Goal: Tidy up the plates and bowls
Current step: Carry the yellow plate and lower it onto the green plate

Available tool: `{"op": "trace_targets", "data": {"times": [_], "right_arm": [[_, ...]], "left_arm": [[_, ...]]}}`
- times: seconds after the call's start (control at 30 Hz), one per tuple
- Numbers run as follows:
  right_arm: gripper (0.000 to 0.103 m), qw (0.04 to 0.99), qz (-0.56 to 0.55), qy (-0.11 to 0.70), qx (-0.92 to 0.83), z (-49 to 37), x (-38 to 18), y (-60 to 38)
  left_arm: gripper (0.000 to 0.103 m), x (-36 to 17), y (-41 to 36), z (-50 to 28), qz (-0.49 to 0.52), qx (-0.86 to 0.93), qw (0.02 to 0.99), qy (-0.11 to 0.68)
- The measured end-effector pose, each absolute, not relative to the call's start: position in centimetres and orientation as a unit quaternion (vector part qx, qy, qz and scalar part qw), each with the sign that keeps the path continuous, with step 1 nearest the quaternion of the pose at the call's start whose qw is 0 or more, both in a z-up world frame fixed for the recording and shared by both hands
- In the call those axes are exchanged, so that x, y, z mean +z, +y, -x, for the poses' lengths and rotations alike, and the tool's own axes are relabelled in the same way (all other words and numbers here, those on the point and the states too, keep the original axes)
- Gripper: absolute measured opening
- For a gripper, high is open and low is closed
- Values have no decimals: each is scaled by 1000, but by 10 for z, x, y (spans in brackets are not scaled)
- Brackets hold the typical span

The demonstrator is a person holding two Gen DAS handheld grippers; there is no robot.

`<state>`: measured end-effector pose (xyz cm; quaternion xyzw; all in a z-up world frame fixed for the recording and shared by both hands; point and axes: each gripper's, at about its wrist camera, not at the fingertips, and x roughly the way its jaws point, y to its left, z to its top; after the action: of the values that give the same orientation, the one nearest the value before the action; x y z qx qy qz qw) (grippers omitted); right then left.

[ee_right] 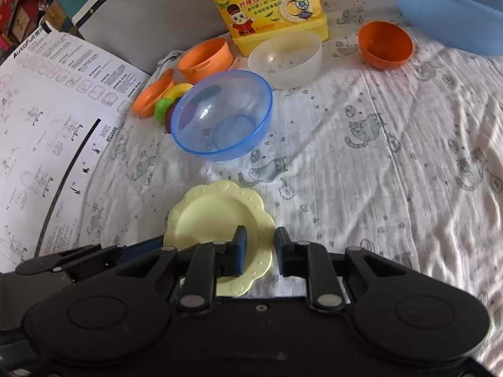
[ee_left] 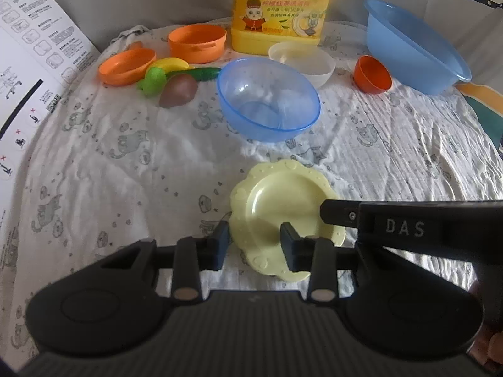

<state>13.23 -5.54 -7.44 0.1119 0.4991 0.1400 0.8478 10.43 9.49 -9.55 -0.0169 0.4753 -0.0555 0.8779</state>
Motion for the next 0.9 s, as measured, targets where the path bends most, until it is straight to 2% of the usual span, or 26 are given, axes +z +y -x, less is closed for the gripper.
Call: {"op": "trace_targets", "data": {"times": [0.43,0.9], "right_arm": [[20,851,-114,491,150,-104,-30,-51],[20,834,-94,506,200,-41,-2,-17]], "left_arm": [[33,-58,102,-74,28,-46,887,458],[33,-31,141,3,40,-19,893,447]]}}
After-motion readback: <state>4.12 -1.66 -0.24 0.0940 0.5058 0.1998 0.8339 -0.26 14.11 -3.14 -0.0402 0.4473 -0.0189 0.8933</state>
